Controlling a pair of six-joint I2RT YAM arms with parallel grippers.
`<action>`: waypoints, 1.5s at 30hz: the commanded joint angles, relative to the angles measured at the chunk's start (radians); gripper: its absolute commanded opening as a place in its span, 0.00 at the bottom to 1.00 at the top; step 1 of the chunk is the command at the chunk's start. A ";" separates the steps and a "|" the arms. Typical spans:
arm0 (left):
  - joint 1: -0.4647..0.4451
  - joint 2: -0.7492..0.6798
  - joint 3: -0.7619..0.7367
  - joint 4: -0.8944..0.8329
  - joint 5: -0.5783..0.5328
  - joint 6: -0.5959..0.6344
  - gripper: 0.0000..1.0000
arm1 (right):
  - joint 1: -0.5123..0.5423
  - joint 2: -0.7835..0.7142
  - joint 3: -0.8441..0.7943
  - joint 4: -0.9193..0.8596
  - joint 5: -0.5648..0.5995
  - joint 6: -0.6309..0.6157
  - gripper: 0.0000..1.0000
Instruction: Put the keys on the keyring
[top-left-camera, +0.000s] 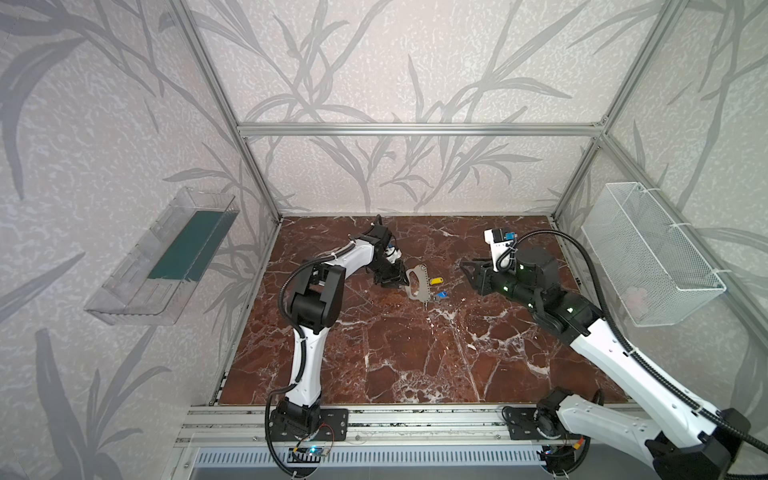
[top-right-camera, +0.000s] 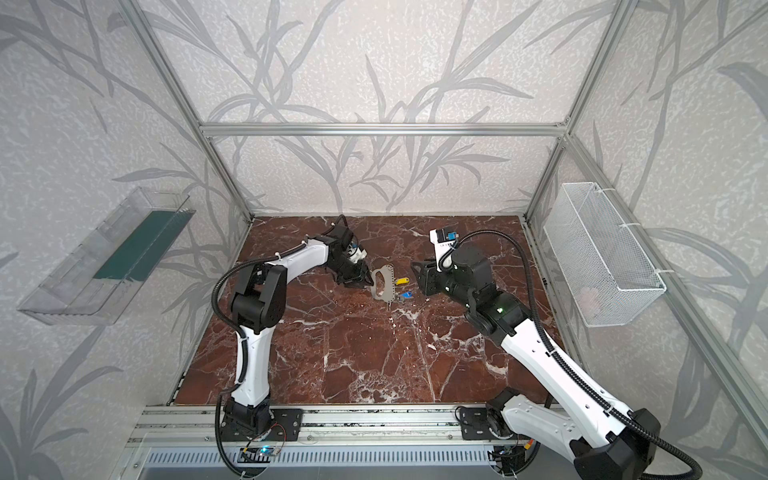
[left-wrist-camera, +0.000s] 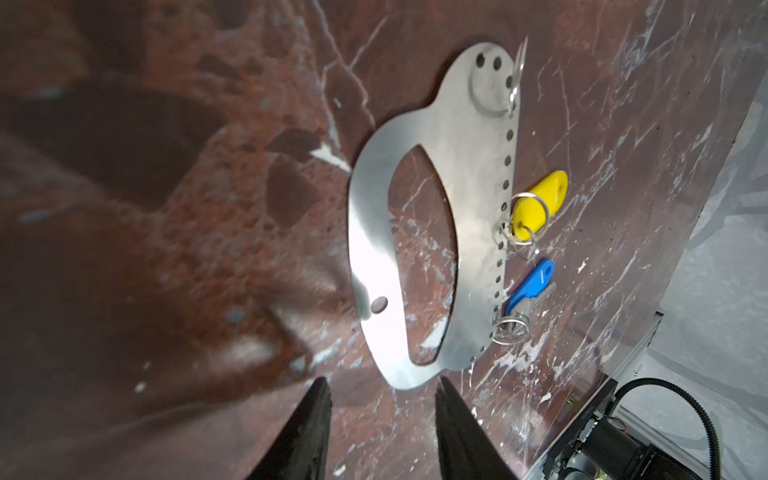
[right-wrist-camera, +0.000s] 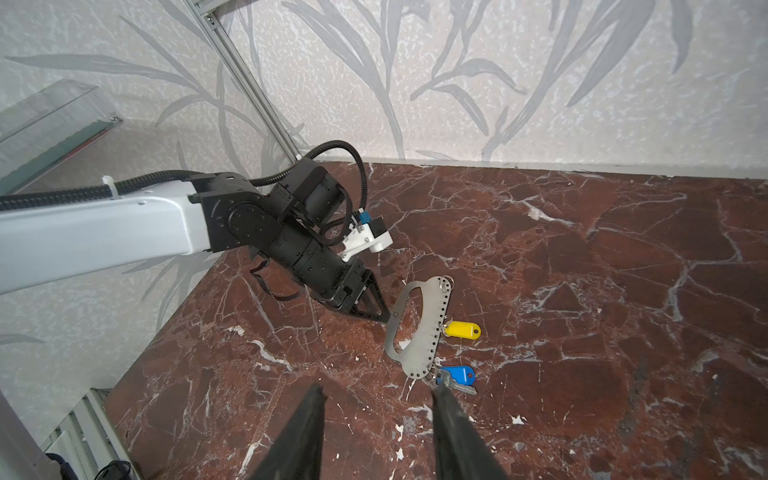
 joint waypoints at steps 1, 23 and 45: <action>0.013 -0.104 -0.021 -0.012 -0.054 0.031 0.47 | 0.003 -0.033 0.012 -0.032 0.046 -0.021 0.44; 0.068 -0.620 -0.220 0.064 -0.297 0.133 0.66 | -0.187 0.045 0.121 -0.145 0.015 -0.102 0.78; 0.229 -0.965 -0.664 0.493 -0.848 0.248 0.99 | -0.347 0.015 -0.123 0.122 0.276 -0.157 0.99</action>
